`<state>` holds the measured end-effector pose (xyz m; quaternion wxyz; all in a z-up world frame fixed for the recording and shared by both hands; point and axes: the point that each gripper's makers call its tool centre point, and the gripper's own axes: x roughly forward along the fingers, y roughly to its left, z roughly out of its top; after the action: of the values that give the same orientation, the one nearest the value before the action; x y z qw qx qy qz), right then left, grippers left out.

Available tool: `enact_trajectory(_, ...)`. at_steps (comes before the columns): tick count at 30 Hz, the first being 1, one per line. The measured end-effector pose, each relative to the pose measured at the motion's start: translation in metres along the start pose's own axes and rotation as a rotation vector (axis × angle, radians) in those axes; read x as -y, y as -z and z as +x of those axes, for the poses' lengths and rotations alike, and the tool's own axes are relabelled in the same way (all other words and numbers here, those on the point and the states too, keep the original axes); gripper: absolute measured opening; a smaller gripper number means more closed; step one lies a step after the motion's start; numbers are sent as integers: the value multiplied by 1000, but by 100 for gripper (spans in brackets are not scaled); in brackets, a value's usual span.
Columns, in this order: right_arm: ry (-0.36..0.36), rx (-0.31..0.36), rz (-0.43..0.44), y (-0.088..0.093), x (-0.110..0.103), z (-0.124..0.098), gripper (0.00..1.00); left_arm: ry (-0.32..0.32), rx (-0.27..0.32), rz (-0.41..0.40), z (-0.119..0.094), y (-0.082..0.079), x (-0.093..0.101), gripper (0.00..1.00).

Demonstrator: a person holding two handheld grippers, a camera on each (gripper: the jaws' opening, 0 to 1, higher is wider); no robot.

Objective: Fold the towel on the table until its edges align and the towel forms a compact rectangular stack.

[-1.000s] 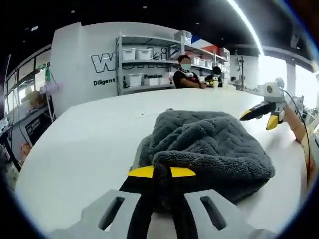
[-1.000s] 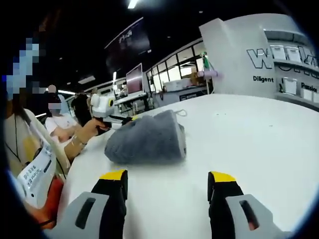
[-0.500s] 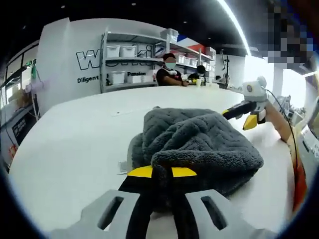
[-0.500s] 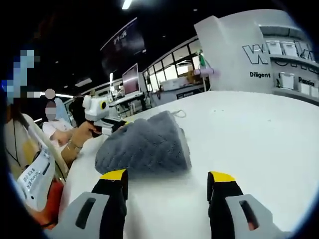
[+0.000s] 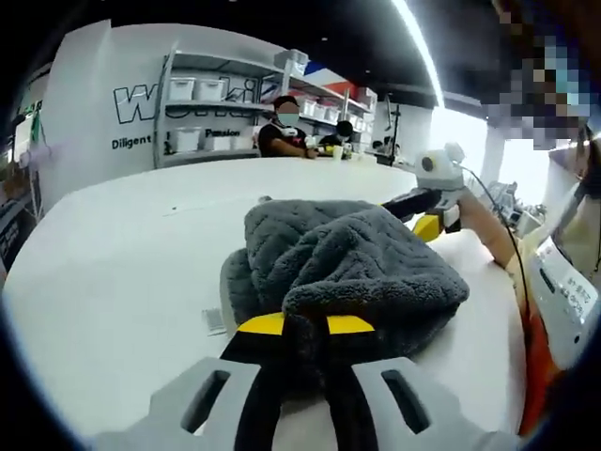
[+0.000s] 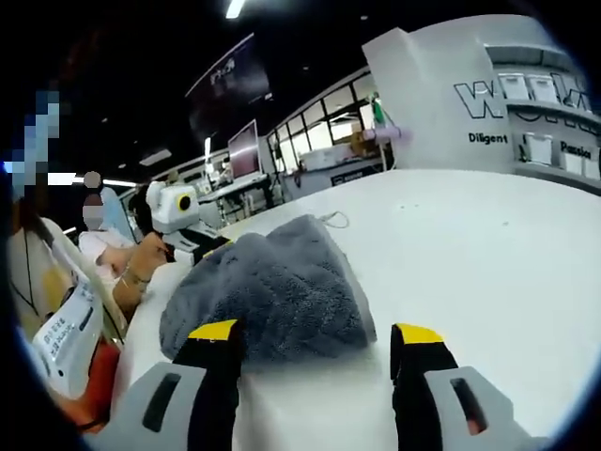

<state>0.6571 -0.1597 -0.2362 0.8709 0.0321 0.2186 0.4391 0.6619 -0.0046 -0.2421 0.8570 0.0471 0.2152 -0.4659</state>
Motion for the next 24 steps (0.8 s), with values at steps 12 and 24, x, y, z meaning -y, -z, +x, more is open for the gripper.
enact_trajectory(12, 3, -8, 27, 4, 3, 1, 64, 36, 0, -3, 0, 1, 11, 12)
enact_trajectory(24, 8, -7, 60, 5, 8, 0, 64, 106, -17, 68, -10, -5, 21, 17)
